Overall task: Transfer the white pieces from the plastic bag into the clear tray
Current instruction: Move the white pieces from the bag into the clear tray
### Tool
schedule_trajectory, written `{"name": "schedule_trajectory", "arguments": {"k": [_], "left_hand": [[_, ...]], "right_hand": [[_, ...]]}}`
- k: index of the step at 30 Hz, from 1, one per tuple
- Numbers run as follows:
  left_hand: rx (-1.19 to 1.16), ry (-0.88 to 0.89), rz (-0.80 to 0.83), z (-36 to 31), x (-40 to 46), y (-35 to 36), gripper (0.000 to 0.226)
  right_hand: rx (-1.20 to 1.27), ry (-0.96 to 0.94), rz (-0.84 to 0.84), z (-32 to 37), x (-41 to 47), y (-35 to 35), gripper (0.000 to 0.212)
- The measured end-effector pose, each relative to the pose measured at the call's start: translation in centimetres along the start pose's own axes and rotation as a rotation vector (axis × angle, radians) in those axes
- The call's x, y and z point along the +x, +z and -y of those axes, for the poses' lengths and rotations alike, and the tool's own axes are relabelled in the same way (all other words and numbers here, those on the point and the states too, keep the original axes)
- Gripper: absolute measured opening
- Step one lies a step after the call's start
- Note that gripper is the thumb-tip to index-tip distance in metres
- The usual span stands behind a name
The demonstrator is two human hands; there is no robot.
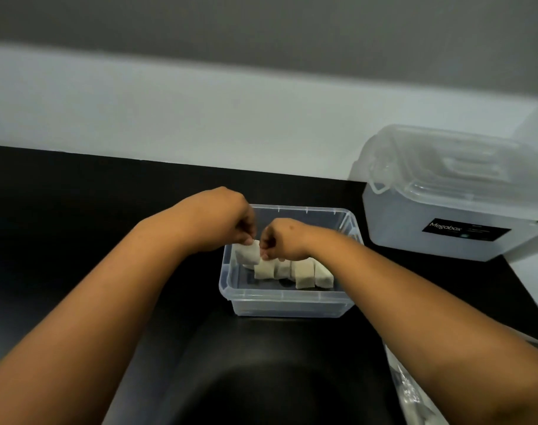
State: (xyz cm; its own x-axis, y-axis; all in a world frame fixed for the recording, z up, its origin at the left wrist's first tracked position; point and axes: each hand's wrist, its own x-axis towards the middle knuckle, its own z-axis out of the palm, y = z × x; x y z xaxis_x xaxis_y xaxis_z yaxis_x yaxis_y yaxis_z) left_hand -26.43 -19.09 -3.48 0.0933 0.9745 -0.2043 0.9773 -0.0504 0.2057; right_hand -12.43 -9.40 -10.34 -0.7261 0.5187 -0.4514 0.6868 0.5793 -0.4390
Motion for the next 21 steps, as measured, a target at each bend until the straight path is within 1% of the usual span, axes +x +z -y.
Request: {"name": "schedule_trajectory", "arguments": {"k": [1,3,4,5,7,11,14,17,19,21], "left_hand": [[-0.009,0.014,0.000,0.1,0.0,0.1,0.011],[-0.029,0.038,0.002,0.4,0.1,0.4,0.011],[-0.033,0.041,0.008,0.5,0.3,0.5,0.011],[-0.033,0.042,0.014,0.6,0.4,0.7,0.011],[-0.025,0.053,0.017,0.6,0.8,1.1,0.010],[-0.005,0.086,0.063,0.0,1.6,1.6,0.011],[0.003,0.086,0.087,-0.4,2.7,2.3,0.013],[0.042,0.079,0.160,-0.6,4.2,3.5,0.010],[0.112,0.070,0.184,-0.8,5.3,4.5,0.008],[0.187,0.049,0.217,-1.1,6.3,5.2,0.010]], "right_hand": [[-0.012,0.004,-0.008,0.1,0.3,0.2,0.002],[-0.051,0.023,-0.022,0.2,0.8,0.6,0.022],[-0.073,0.036,-0.033,0.2,1.0,0.8,0.029],[-0.097,0.047,-0.048,0.1,1.1,1.0,0.032],[-0.128,0.080,-0.080,-0.1,1.3,1.2,0.030],[-0.169,0.125,-0.125,-0.1,1.0,1.1,0.010],[-0.206,0.172,-0.151,-0.1,0.1,0.5,0.015],[-0.235,0.167,-0.190,-0.3,-1.7,-0.5,0.018],[-0.208,0.161,-0.203,-0.5,-3.4,-1.2,0.020],[-0.138,0.149,-0.246,-0.8,-5.4,-1.5,0.019]]}}
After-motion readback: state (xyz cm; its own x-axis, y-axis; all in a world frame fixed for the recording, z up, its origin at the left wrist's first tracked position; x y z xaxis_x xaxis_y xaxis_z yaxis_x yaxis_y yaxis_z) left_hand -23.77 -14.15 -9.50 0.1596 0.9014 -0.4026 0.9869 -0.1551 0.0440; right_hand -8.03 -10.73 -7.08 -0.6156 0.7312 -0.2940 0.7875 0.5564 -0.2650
